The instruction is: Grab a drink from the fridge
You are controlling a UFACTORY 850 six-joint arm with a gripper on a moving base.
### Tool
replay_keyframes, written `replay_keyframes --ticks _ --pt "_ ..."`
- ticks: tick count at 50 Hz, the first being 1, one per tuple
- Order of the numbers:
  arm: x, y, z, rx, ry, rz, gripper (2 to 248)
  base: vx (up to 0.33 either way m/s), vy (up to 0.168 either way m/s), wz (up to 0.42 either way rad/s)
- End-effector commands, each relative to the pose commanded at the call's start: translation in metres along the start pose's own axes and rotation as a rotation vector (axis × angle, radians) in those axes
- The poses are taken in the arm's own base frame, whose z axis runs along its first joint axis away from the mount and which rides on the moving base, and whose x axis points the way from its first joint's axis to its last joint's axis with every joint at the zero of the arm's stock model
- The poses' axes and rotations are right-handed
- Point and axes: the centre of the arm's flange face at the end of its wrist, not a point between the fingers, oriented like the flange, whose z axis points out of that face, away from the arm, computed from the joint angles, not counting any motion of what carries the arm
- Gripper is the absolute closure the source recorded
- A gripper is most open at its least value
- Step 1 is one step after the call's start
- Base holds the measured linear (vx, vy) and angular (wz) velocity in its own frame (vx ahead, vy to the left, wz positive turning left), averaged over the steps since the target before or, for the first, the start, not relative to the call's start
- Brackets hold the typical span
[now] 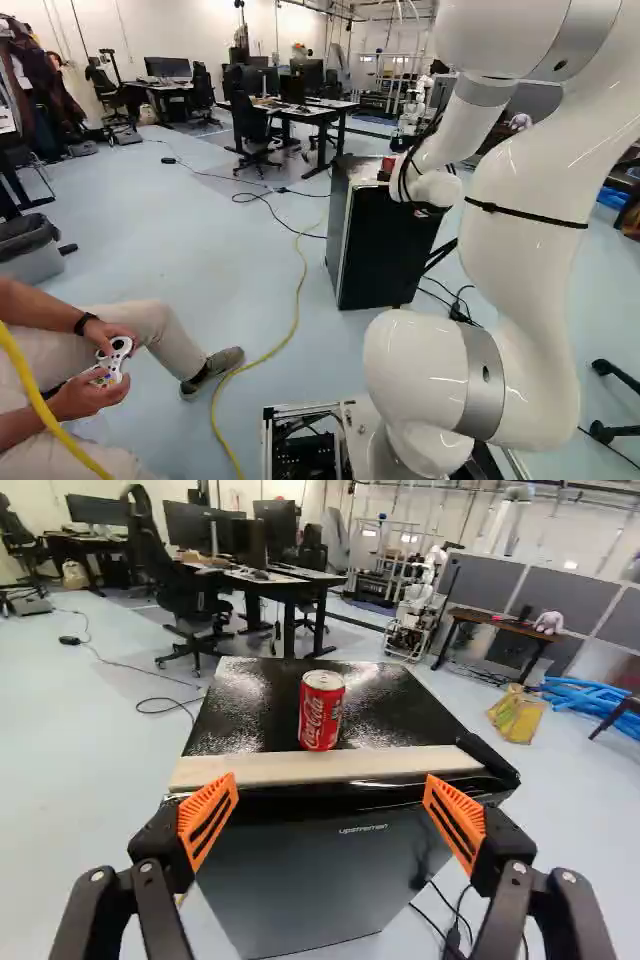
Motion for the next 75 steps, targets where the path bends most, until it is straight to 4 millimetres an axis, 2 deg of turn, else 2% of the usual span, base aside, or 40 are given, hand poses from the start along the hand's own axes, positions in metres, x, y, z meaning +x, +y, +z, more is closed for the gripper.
replay_keyframes --ticks 11,33,63,75 --pt "-0.008 0.002 0.01 -0.046 -0.003 0.046 3 0.0 0.0 0.0" --pt "-0.027 -0.01 0.037 -0.024 -0.027 0.049 3 0.0 0.0 0.0" --pt "-0.045 -0.032 0.096 0.018 0.043 0.041 3 0.0 0.0 0.0" --pt "-0.042 -0.036 0.118 0.026 0.108 0.038 3 0.0 0.0 0.0"
